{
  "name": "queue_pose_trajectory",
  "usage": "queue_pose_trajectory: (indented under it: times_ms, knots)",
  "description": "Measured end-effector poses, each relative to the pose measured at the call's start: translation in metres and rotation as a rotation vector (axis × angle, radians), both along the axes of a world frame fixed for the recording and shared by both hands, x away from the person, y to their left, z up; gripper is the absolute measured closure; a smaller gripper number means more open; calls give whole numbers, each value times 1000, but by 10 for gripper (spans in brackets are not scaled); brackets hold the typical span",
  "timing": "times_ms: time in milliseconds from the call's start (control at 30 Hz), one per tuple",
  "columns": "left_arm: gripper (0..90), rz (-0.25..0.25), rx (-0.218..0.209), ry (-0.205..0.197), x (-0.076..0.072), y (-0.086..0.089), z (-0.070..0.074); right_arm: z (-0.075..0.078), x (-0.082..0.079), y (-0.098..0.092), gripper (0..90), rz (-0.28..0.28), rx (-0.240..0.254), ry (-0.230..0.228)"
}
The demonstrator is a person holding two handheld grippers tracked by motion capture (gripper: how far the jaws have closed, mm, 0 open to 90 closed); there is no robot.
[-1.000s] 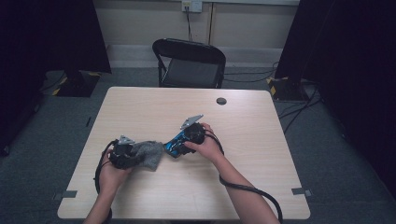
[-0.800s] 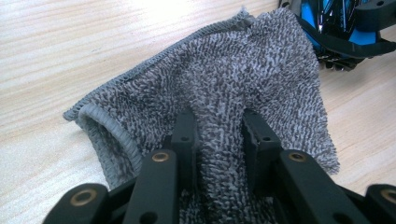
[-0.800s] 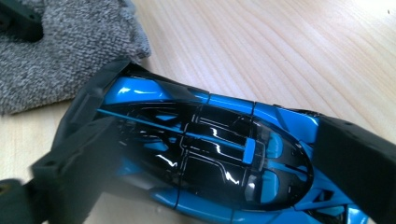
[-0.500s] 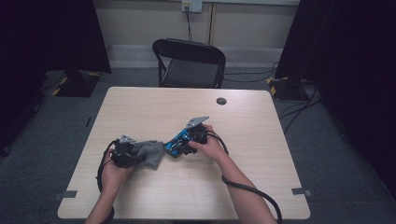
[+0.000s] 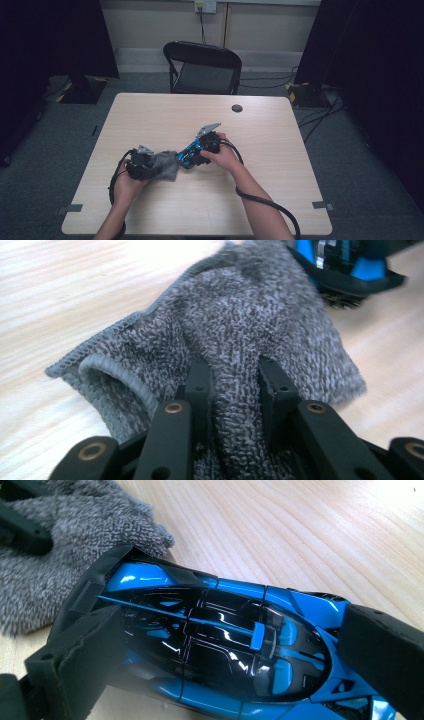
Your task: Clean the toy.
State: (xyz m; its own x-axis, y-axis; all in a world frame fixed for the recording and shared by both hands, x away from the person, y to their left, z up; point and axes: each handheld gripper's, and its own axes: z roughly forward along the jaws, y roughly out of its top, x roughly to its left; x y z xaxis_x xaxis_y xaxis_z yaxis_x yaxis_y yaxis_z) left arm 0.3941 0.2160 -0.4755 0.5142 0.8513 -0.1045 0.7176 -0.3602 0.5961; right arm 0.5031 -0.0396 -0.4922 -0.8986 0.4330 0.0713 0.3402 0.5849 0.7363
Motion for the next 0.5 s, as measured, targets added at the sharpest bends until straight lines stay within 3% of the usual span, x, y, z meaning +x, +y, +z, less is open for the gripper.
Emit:
queue_pose_trajectory:
  times_ms: [167, 500]
  knots:
    - [721, -47, -35, 27, -7, -7, 1, 0, 0, 0, 0, -1, 2, 0]
    - [729, -114, -56, 50, -18, -24, 2, 0, 0, 0, 0, -1, -5, 1]
